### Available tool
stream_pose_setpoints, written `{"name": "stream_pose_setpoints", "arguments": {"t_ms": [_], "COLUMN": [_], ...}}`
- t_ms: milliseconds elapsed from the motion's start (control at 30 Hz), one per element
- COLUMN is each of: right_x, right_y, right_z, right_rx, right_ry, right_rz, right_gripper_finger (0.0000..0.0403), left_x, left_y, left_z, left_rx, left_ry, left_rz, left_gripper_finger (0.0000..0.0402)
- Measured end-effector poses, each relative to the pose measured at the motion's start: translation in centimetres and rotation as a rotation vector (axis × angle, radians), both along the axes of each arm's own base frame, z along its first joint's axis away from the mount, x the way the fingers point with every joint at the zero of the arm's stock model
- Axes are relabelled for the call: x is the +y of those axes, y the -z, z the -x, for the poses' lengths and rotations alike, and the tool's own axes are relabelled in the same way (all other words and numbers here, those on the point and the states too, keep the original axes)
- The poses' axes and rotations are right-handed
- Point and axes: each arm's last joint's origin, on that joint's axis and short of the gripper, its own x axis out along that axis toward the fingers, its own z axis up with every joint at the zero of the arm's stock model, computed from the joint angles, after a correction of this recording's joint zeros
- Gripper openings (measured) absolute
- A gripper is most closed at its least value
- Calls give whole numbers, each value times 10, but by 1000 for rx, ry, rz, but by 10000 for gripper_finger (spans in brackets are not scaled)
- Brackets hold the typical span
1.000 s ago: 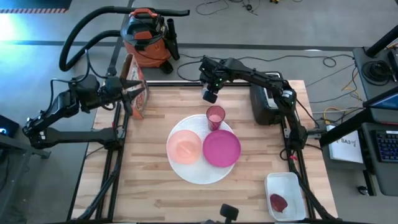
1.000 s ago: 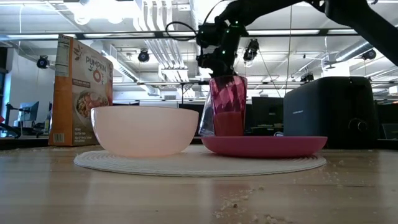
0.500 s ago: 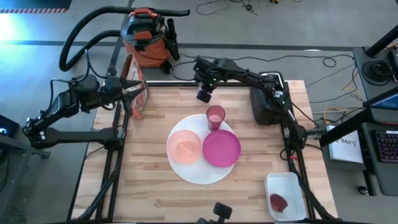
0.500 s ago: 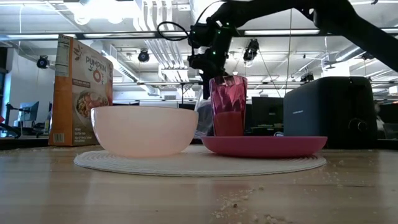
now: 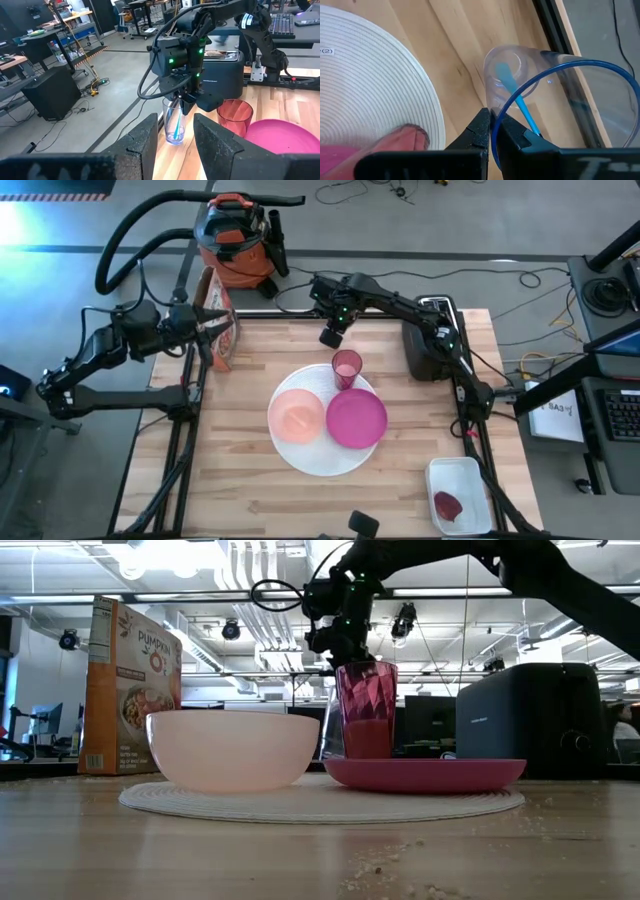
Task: Arrange a breakfast setting
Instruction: Move the transparent glass with the spoon to the top center of the table
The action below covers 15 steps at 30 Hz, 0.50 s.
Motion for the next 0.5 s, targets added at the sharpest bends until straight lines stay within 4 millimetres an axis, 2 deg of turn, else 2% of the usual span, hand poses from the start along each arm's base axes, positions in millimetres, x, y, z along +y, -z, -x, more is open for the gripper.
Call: {"name": "stream_pose_setpoints", "arguments": {"t_ms": [500], "right_x": [0], "right_y": [1], "right_z": [0], "right_rx": [3], "right_ry": [-2], "right_rz": [0], "right_gripper_finger": [9], "left_x": [0], "left_y": [2], "left_z": [0], "left_rx": [18], "left_ry": [0], "left_rz": [6], "left_gripper_finger": [109]}}
